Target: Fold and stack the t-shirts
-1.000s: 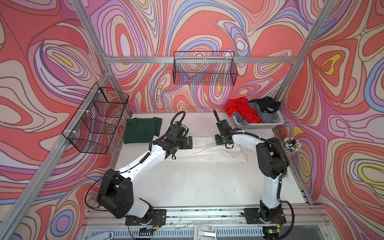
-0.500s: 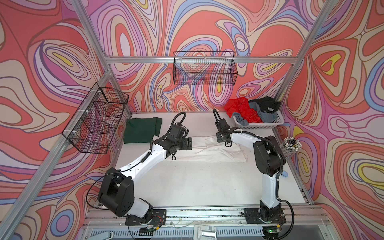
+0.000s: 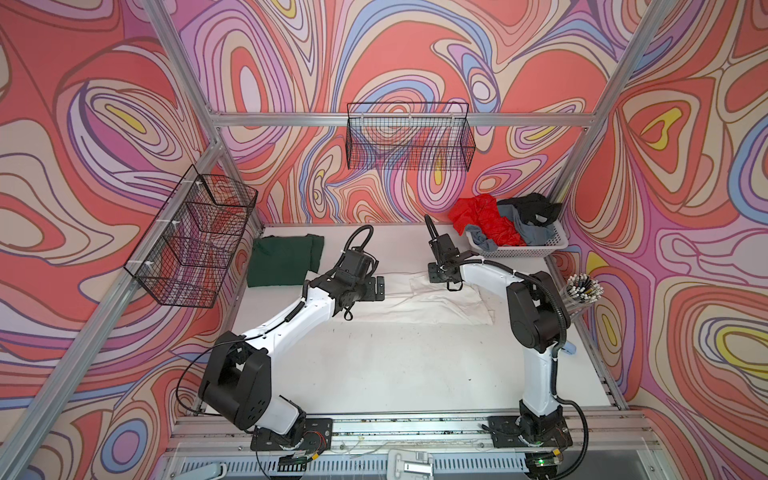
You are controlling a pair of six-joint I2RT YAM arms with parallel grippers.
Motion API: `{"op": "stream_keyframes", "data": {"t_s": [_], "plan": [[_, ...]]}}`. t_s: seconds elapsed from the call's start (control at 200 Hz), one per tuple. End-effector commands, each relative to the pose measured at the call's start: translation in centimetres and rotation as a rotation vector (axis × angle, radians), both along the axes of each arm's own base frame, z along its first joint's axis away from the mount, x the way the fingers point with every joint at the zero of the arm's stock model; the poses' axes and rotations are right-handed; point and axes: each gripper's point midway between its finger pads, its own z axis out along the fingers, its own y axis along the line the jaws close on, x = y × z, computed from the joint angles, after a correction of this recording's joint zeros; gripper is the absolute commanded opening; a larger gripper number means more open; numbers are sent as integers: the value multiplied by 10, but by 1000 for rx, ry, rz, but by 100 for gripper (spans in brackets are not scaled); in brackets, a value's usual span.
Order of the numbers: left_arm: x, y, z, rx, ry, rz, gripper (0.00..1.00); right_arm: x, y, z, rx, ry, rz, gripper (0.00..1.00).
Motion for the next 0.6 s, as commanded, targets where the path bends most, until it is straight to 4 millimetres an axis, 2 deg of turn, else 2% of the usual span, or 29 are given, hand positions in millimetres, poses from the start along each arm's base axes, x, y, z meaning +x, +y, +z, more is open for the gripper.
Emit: {"op": "stream_keyframes", "data": {"t_s": [0.0, 0.165, 0.285, 0.361, 0.481, 0.591], "plan": [[2, -1, 3, 7, 1, 0, 100, -2, 1, -20, -30, 49, 19, 36], [2, 1, 4, 15, -3, 7, 100, 0, 0, -21, -44, 51, 21, 37], [2, 0, 3, 13, 2, 5, 100, -2, -8, -27, -85, 67, 4, 35], [3, -1, 3, 13, 2, 5, 100, -5, -13, -31, -106, 69, -12, 24], [4, 0, 1, 20, 7, 5, 100, -2, -14, -23, -106, 36, -18, 5], [4, 0, -1, 22, 10, 7, 100, 4, -15, -14, -110, 4, -28, 0]]}}
